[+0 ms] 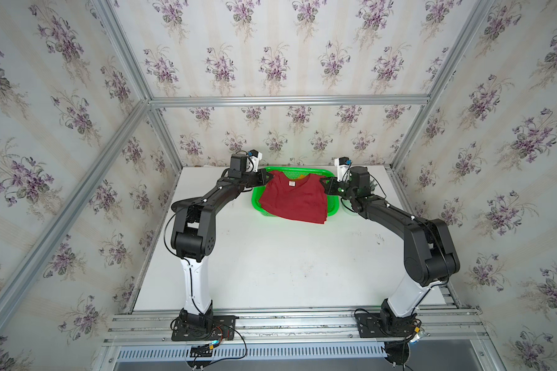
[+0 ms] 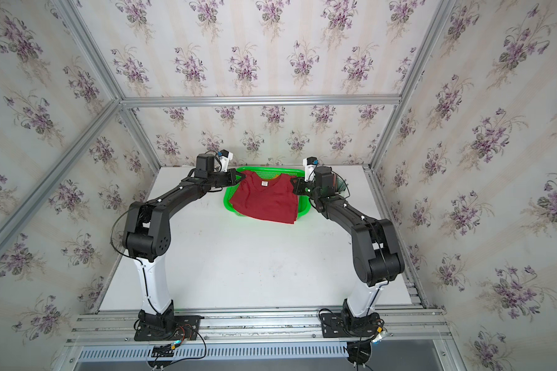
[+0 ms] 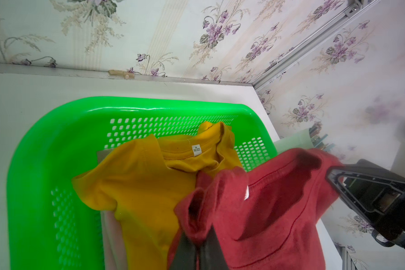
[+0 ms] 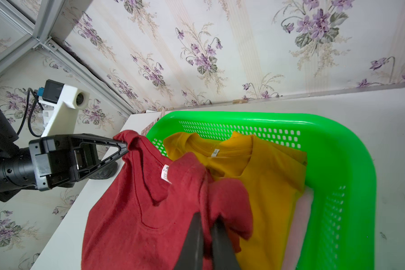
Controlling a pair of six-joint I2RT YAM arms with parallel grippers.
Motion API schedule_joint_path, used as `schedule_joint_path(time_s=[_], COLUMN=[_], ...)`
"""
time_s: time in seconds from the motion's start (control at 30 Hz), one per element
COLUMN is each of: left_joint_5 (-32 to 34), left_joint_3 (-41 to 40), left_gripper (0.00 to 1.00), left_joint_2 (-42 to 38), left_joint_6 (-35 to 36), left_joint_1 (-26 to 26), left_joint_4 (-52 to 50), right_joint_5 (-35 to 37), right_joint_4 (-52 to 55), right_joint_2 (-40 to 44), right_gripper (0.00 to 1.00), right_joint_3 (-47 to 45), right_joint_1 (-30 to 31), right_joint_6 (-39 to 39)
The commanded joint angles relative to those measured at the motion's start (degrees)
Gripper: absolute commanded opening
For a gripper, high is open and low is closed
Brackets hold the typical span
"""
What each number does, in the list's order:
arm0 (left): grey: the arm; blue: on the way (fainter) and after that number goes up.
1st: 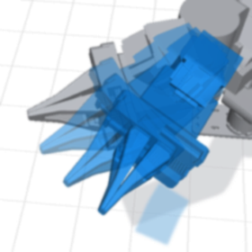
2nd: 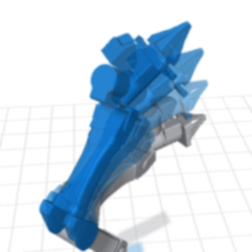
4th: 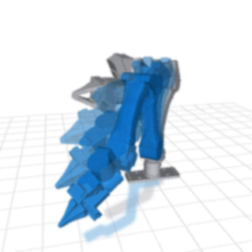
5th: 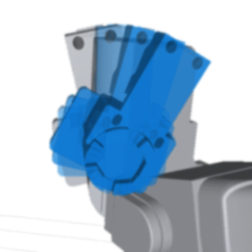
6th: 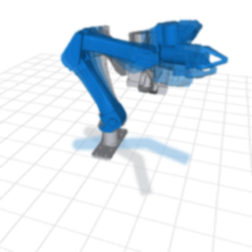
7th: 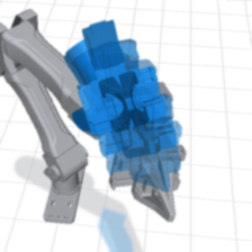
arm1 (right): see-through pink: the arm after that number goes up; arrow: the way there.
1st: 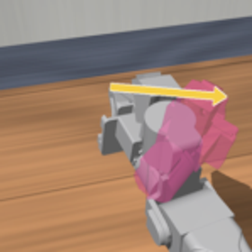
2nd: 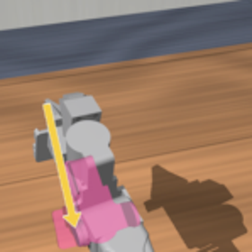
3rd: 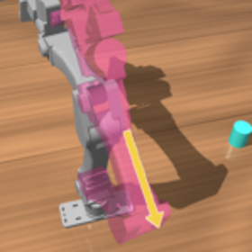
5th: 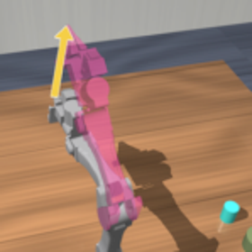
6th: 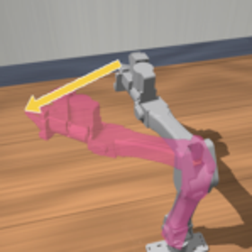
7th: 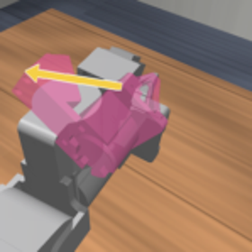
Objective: Put the folded t-shirts into the basket
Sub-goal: Place the T-shirt in the bin.
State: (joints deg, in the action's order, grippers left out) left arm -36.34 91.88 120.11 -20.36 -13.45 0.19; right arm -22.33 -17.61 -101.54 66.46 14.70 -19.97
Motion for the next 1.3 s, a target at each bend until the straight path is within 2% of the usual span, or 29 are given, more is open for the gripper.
schedule_joint_path(time_s=[0.0,0.2,0.4,0.53,0.6,0.63,0.67,0.73,0.83,0.93,1.1,1.27], left_joint_5=[1.76,4.92,9.32,8.83,8.91,9.04,9.48,10.71,13.59,15.48,19.36,18.75], left_joint_3=[1.02,3.37,3.91,6.27,6.80,6.82,6.87,6.93,5.52,2.89,-0.13,-2.46], left_gripper=[0.00,0.00,0.00,0.00,0.00,0.00,0.01,0.16,0.34,0.59,0.62,0.60], left_joint_2=[1.27,4.83,7.27,9.23,9.60,9.68,9.70,9.34,7.17,3.27,-4.72,-13.10], left_joint_6=[0.30,1.29,2.34,2.35,2.38,2.35,2.08,1.40,1.62,2.27,4.27,8.43], left_joint_1=[0.05,0.01,0.01,-0.13,-0.22,-0.30,-0.34,-0.42,-0.41,-0.52,-0.58,-1.12], left_joint_4=[3.15,4.08,9.08,9.24,9.39,9.73,9.78,9.20,8.60,8.98,6.60,-0.45], right_joint_5=[-0.44,-0.19,1.28,3.24,3.51,3.63,3.88,3.74,3.21,3.00,-0.16,-5.24], right_joint_4=[-3.54,-3.62,-2.72,-2.73,-2.68,-2.20,-1.31,-0.07,0.52,-0.26,0.48,4.06], right_joint_2=[-1.95,-7.32,-12.04,-12.63,-12.91,-13.16,-13.44,-13.77,-12.12,-8.89,-3.06,0.96], right_gripper=[0.00,0.00,0.00,0.00,0.05,0.12,0.24,0.37,0.40,0.41,0.41,0.38], right_joint_3=[2.07,6.81,11.18,11.10,11.21,11.80,12.42,13.61,13.54,12.08,9.61,7.13], right_joint_1=[-0.73,-1.25,-1.59,-2.32,-2.62,-2.80,-2.95,-3.25,-3.31,-3.34,-3.19,-1.16], right_joint_6=[-0.03,1.13,1.62,0.67,0.99,1.22,1.32,1.25,0.16,-1.72,-4.66,-5.39])
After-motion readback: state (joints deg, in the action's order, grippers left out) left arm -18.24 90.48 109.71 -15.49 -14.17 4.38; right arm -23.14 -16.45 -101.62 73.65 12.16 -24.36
